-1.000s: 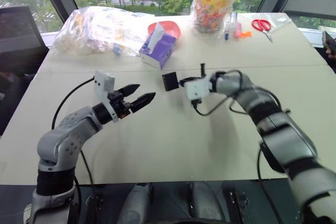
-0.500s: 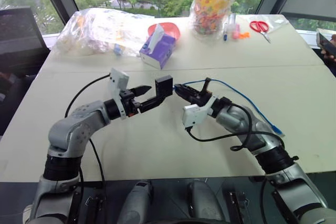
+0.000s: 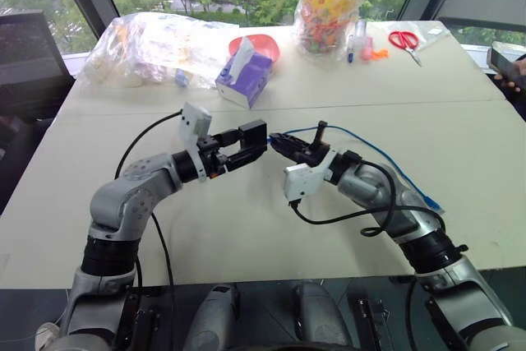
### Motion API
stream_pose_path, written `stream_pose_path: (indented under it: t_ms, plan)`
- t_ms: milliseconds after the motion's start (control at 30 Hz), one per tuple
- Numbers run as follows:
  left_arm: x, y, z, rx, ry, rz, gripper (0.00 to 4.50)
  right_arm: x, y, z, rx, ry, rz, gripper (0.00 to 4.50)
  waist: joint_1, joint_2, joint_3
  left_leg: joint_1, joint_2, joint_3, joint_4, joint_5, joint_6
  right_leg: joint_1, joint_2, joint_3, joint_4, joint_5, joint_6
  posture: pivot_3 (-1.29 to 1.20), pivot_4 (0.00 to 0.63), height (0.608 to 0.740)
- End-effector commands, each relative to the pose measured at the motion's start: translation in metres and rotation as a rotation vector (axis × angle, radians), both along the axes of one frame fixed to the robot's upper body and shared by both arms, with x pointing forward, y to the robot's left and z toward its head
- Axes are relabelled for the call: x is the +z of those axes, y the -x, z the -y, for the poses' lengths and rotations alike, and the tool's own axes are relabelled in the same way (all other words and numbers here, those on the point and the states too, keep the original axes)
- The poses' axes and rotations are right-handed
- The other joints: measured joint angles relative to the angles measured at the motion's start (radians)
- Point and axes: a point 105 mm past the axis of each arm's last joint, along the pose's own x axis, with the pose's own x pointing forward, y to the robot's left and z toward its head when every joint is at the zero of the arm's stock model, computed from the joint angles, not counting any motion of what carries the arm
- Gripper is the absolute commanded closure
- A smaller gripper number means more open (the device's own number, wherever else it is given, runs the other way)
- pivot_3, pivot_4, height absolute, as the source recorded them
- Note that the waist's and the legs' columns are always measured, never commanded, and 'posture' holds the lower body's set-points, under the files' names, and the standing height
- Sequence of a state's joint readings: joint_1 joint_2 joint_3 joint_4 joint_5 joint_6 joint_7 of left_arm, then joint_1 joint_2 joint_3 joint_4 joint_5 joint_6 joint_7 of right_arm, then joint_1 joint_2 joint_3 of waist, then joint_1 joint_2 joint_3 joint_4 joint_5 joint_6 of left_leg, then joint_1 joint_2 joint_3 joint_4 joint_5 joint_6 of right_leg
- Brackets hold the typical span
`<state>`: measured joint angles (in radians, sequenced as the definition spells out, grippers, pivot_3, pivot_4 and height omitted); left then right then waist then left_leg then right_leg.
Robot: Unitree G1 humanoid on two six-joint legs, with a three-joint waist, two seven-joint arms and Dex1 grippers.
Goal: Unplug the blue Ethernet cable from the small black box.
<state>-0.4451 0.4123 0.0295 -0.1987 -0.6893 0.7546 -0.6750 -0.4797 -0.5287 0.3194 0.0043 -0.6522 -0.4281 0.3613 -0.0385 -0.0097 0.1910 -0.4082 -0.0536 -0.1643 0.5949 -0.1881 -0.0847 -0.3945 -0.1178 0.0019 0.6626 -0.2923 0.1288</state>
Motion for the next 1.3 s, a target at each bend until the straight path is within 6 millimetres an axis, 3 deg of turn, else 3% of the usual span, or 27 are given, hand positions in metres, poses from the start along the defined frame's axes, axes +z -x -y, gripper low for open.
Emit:
stream_pose_path:
  t_ms: [33,167,300,467,567,667,767,900,1133,1300]
  plan:
    - [0.015,0.005,0.001,-0.022,0.016,0.061,2.38,0.009,0.006,-0.004,0.029,-0.025,0.022,4.50,0.000,0.000,0.000,0.000,0.000,0.000,0.000,0.000,0.000,0.000,0.000,0.000,0.000,0.000,0.000,0.00,0.150,0.726]
    - [0.017,0.009,0.000,-0.029,0.016,0.062,3.96,0.007,0.005,-0.003,0.022,-0.017,0.002,4.50,0.000,0.000,0.000,0.000,0.000,0.000,0.000,0.000,0.000,0.000,0.000,0.000,0.000,0.000,0.000,0.00,0.150,0.726]
    - [0.012,0.013,-0.001,-0.041,-0.008,0.040,3.99,0.009,0.006,-0.005,0.052,-0.019,-0.029,4.50,-0.001,0.000,0.000,0.000,0.000,0.000,0.000,0.000,0.000,0.000,0.000,0.000,0.000,0.000,0.000,0.00,0.150,0.726]
    - [0.008,0.015,-0.006,-0.041,-0.024,0.030,3.99,0.016,0.004,-0.006,0.090,-0.030,-0.102,2.53,-0.003,0.000,0.000,0.000,0.000,0.000,0.000,0.000,0.000,0.000,0.000,0.000,0.000,0.000,0.000,0.00,0.150,0.726]
    - [0.009,0.017,-0.012,-0.058,-0.044,0.033,3.99,0.015,0.002,-0.006,0.120,-0.005,-0.234,0.97,-0.003,0.000,0.000,0.000,0.000,0.000,0.000,0.000,0.000,0.000,0.000,0.000,0.000,0.000,0.000,0.00,0.150,0.726]
    - [0.013,0.020,-0.017,-0.086,-0.045,0.027,3.99,0.021,0.003,-0.007,0.172,-0.032,-0.394,0.97,-0.003,-0.001,0.000,0.000,0.000,-0.001,0.000,0.000,0.000,0.001,0.000,-0.001,0.000,0.000,0.000,0.00,0.150,0.726]
    - [0.017,0.026,-0.023,-0.134,-0.059,0.025,3.99,0.027,0.013,-0.009,0.266,-0.084,-0.760,0.97,-0.005,-0.001,0.001,0.000,0.000,-0.001,0.000,0.000,0.000,0.000,0.000,-0.001,0.000,0.000,0.000,0.00,0.150,0.726]
    - [0.026,0.025,-0.026,-0.145,-0.036,0.033,3.99,0.033,0.024,-0.014,0.350,-0.080,-1.064,0.97,-0.003,-0.001,0.001,0.000,0.000,-0.002,0.000,0.000,0.000,0.000,0.000,-0.002,0.000,0.000,0.000,0.00,0.150,0.726]
    - [0.038,0.029,-0.028,-0.168,0.004,0.034,3.99,0.043,0.026,-0.023,0.439,-0.184,-1.389,0.97,-0.003,-0.001,0.001,-0.001,0.000,-0.002,-0.001,0.000,0.000,0.000,0.000,-0.002,-0.001,0.000,0.000,0.00,0.150,0.726]
    - [0.036,0.032,-0.030,-0.175,-0.006,0.012,3.99,0.045,0.024,-0.029,0.470,-0.226,-1.486,0.97,-0.005,-0.001,0.001,-0.001,0.000,-0.002,-0.002,0.000,0.000,-0.001,0.000,-0.002,0.000,0.000,0.000,0.00,0.150,0.726]
